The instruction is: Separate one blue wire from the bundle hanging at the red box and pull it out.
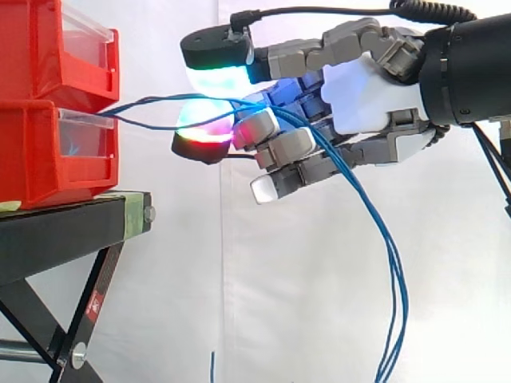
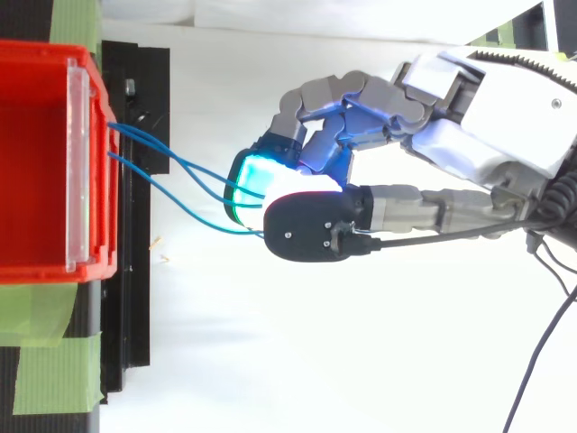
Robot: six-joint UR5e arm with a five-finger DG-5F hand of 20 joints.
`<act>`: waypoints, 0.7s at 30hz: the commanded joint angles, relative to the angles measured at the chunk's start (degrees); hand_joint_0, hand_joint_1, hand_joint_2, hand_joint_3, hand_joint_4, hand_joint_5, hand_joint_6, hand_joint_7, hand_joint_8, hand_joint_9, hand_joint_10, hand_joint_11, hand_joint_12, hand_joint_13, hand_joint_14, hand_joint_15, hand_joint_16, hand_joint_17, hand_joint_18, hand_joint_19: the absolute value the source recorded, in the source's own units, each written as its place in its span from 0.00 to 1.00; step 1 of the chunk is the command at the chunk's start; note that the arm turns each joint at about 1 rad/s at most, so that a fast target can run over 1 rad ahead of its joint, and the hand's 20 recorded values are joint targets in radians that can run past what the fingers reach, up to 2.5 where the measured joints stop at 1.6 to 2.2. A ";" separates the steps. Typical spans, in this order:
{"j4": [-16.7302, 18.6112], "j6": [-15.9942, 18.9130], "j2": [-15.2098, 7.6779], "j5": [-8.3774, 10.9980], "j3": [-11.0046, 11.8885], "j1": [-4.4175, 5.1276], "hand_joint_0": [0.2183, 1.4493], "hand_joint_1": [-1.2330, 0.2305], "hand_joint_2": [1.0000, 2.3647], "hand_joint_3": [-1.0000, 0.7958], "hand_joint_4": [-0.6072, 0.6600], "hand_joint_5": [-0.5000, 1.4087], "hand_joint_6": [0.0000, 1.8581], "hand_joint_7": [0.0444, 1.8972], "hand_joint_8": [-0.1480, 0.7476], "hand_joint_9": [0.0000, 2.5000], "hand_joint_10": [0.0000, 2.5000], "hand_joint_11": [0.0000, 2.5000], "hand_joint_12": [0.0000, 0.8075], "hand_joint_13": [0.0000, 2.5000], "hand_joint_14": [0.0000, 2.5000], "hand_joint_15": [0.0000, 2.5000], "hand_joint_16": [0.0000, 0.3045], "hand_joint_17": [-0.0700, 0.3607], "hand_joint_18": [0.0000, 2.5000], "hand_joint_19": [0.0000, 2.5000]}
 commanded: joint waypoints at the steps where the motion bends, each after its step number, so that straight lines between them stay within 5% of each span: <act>1: 0.00 0.00 0.00 0.00 -0.02 0.01 0.39 0.27 0.02 0.45 0.70 0.13 0.45 0.53 0.55 0.23 0.32 0.63 0.44 0.25 0.44 0.58 0.13 0.37 0.26 0.35; 20: 0.09 0.00 0.00 -0.17 -0.02 0.01 0.44 0.17 0.01 0.40 0.67 0.12 0.45 0.55 0.52 0.16 0.34 0.62 0.42 0.20 0.45 0.57 0.12 0.35 0.22 0.31; 21: 0.09 0.00 0.08 -0.17 -0.02 0.01 0.44 0.18 0.01 0.41 0.67 0.12 0.46 0.54 0.51 0.13 0.39 0.60 0.41 0.16 0.51 0.54 0.12 0.35 0.19 0.32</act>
